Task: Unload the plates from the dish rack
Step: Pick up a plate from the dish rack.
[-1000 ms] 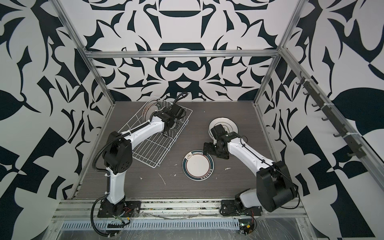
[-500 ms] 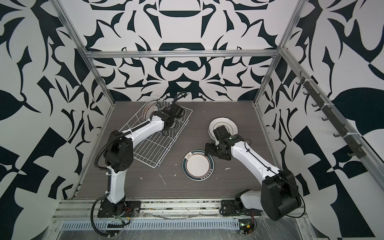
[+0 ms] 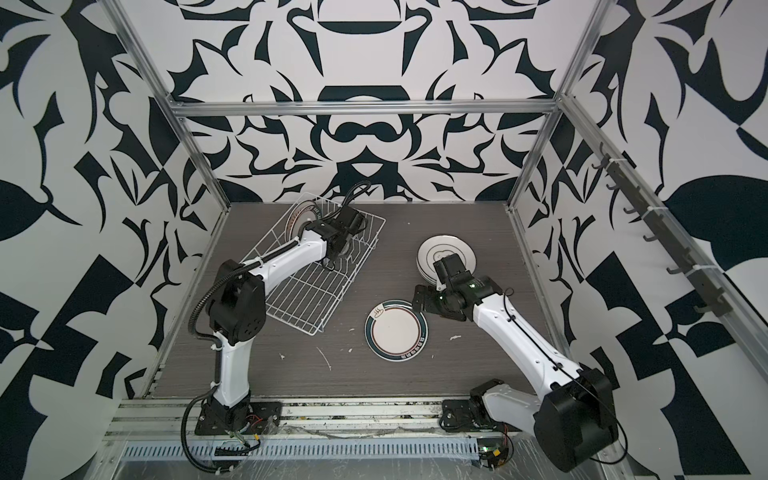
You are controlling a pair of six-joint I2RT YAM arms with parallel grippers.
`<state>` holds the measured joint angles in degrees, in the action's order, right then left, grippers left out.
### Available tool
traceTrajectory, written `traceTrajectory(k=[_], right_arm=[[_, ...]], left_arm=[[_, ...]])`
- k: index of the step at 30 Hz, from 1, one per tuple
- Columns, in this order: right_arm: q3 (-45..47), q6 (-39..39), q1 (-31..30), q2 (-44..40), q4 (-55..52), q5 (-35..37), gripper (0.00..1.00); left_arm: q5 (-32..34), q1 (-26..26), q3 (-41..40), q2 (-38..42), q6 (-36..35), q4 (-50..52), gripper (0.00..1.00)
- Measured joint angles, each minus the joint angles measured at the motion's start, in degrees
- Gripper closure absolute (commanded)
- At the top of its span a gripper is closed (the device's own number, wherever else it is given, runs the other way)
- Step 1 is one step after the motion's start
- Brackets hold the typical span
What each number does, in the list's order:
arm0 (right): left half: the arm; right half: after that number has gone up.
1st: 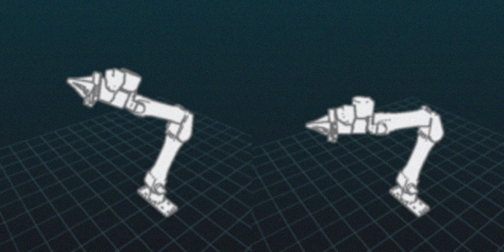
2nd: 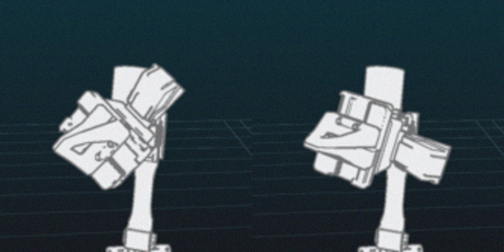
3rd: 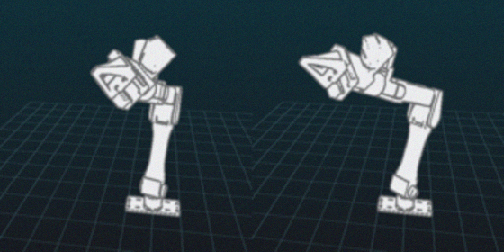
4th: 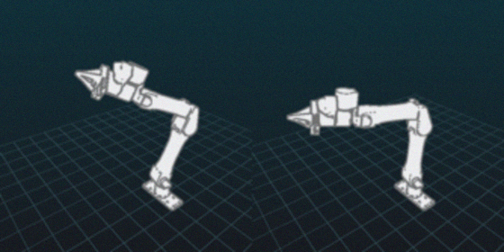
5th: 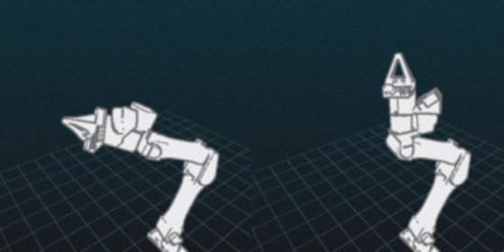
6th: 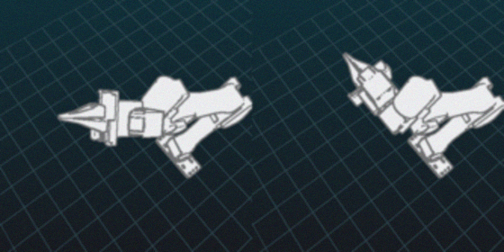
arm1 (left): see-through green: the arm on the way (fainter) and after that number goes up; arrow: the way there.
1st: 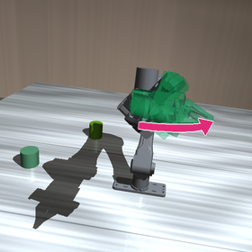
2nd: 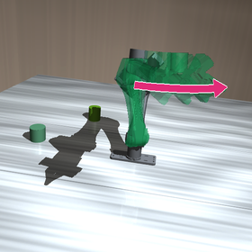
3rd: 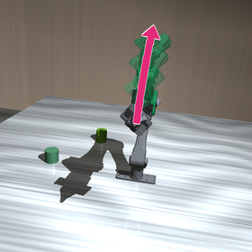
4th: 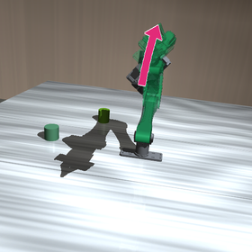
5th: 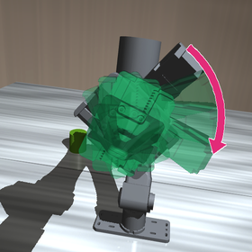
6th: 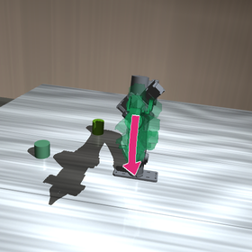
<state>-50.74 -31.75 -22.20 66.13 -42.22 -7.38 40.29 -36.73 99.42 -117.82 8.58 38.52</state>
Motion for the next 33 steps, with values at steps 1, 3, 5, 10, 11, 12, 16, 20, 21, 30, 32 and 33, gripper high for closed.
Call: traceTrajectory(k=[1,3,5,10,11,12,16,20,21,30,32,33], right_arm=[[0.2,-0.1,0.0,-0.4,0.3,0.2,0.01],[0.6,-0.6,0.0,-1.2,1.0,0.7,0.0],[1.5,-1.1,0.0,-2.0,2.4,1.3,0.01],[5.9,-2.6,0.0,-3.7,7.5,3.5,0.01],[7.0,-2.8,0.0,-4.1,8.9,3.8,0.01],[8.1,-3.2,0.0,-4.5,10.4,4.1,0.0],[10.3,-4.1,0.0,-4.8,14.3,4.7,0.01],[10.6,-4.3,0.0,-4.7,17.3,4.9,0.0],[10.6,-4.3,0.0,-4.5,18.0,4.9,0.0],[10.7,-4.7,0.0,-3.0,20.7,4.5,0.0],[10.4,-4.7,0.0,-2.9,20.4,3.7,0.0],[10.1,-4.7,0.0,-2.9,20.1,3.0,0.01]], left_arm=[[0.0,0.0,-0.1,0.1,0.0,-0.1,1.0],[0.1,0.0,-0.7,0.6,0.0,-0.1,1.0],[0.1,-0.1,-1.3,1.2,0.0,-0.1,1.0],[0.4,-0.8,-3.1,3.7,-0.5,0.3,1.0],[0.6,-1.1,-3.6,4.6,-0.8,0.4,1.0],[0.9,-1.4,-4.2,5.5,-0.9,0.3,1.0],[2.1,-2.5,-6.2,9.8,-1.1,0.4,1.0],[4.2,-4.6,-7.2,14.6,-1.2,2.0,1.0],[4.9,-5.2,-7.2,15.7,-1.2,2.5,1.0],[2.5,-12.0,-7.2,23.4,2.3,7.2,1.0],[0.7,-13.0,-7.2,24.4,4.2,8.0,1.0],[-0.5,-13.6,-7.2,25.1,5.7,8.3,1.0]])
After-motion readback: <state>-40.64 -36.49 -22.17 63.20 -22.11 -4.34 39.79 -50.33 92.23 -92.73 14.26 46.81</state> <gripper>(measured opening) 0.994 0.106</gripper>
